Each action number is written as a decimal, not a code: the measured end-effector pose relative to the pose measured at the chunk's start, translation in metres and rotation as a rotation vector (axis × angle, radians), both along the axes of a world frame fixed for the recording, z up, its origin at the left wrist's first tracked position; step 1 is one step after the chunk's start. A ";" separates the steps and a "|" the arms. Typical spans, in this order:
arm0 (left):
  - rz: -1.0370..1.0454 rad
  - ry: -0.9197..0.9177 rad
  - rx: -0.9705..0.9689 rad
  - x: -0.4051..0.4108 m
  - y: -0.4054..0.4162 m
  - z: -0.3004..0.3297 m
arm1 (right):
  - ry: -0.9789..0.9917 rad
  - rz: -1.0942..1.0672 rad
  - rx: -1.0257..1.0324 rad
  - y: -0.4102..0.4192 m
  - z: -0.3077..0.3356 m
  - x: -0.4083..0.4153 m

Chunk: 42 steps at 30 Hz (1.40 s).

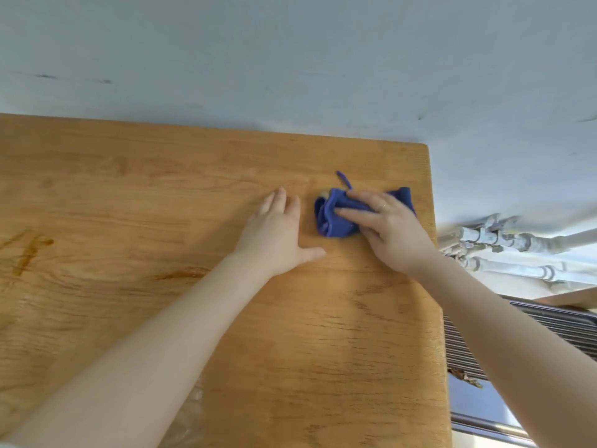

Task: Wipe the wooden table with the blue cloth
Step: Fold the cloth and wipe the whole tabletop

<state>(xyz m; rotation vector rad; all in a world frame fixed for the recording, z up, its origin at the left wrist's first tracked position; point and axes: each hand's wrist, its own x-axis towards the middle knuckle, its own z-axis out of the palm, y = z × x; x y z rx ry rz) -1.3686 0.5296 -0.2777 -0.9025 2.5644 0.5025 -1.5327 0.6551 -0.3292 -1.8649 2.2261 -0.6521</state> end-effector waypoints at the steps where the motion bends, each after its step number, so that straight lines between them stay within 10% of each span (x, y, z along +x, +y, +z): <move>1: 0.002 -0.044 0.009 -0.003 0.005 -0.003 | 0.005 -0.071 -0.028 -0.008 -0.002 -0.015; 7: 0.037 -0.131 -0.010 -0.012 0.015 -0.010 | -0.030 -0.478 0.050 -0.037 -0.007 -0.092; 18: 0.070 -0.105 -0.012 -0.014 0.018 -0.007 | 0.024 -0.067 -0.041 0.036 -0.001 0.005; 26: 0.096 -0.068 -0.019 -0.010 0.018 -0.012 | -0.007 -0.467 -0.038 -0.020 -0.003 -0.061; 42: 0.074 -0.018 -0.205 -0.001 0.035 -0.012 | 0.025 -0.132 -0.053 0.058 -0.006 0.034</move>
